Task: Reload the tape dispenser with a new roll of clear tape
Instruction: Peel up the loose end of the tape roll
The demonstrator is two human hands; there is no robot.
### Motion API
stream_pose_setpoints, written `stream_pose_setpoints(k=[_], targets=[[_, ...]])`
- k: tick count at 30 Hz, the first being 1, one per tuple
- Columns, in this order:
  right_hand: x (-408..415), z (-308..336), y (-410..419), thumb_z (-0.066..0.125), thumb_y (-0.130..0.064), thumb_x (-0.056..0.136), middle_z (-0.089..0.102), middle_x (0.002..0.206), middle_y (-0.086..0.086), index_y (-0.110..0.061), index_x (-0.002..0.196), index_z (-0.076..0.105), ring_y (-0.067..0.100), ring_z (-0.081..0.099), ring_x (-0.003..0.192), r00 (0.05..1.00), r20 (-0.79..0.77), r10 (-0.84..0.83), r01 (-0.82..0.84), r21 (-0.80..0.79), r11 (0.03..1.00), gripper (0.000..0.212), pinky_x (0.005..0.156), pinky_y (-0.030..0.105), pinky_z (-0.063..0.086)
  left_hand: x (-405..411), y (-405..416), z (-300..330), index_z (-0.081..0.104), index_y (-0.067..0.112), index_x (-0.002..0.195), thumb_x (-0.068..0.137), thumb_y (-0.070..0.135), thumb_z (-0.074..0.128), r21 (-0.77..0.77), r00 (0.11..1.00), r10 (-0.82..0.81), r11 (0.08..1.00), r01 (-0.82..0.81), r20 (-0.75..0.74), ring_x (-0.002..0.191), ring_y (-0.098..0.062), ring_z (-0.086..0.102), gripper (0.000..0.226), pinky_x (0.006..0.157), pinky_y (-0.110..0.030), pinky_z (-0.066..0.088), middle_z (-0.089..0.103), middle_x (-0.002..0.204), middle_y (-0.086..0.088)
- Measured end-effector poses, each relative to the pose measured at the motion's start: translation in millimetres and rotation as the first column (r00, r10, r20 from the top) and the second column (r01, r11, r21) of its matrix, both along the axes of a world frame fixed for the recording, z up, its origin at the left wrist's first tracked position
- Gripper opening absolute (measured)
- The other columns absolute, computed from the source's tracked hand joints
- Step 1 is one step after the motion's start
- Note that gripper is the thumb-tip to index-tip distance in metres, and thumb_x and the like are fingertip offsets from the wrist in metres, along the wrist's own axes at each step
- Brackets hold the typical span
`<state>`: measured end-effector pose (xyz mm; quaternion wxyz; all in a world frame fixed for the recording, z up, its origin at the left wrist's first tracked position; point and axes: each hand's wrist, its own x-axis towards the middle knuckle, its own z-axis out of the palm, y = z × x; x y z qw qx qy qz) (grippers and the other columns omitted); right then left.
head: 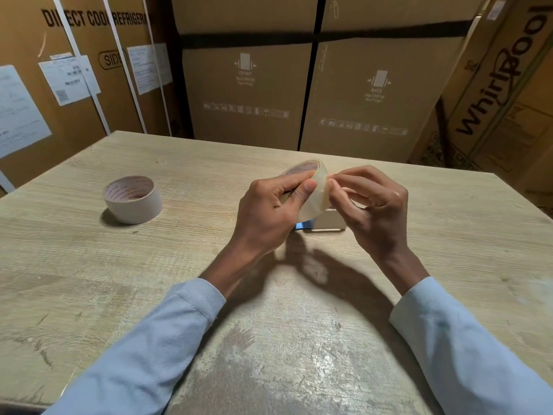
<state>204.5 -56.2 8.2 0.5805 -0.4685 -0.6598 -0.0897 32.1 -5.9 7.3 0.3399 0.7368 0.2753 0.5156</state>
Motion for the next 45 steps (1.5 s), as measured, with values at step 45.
stream_pose_setpoints(k=[45], targets=[[-13, 6, -2, 0.074, -0.014, 0.090, 0.069, 0.090, 0.009, -0.001, 0.099, 0.076, 0.012, 0.069, 0.081, 0.999, 0.012, 0.053, -0.053, -0.008, 0.999, 0.015, 0.064, 0.029, 0.062, -5, 3, 0, 0.067, 0.015, 0.127, 0.096, 0.035, 0.047, 0.034, 1.000, 0.017, 0.999, -0.017, -0.003, 0.121, -0.010, 0.062, 0.042, 0.096, -0.044, 0.055, 0.068, 0.130, 0.004]])
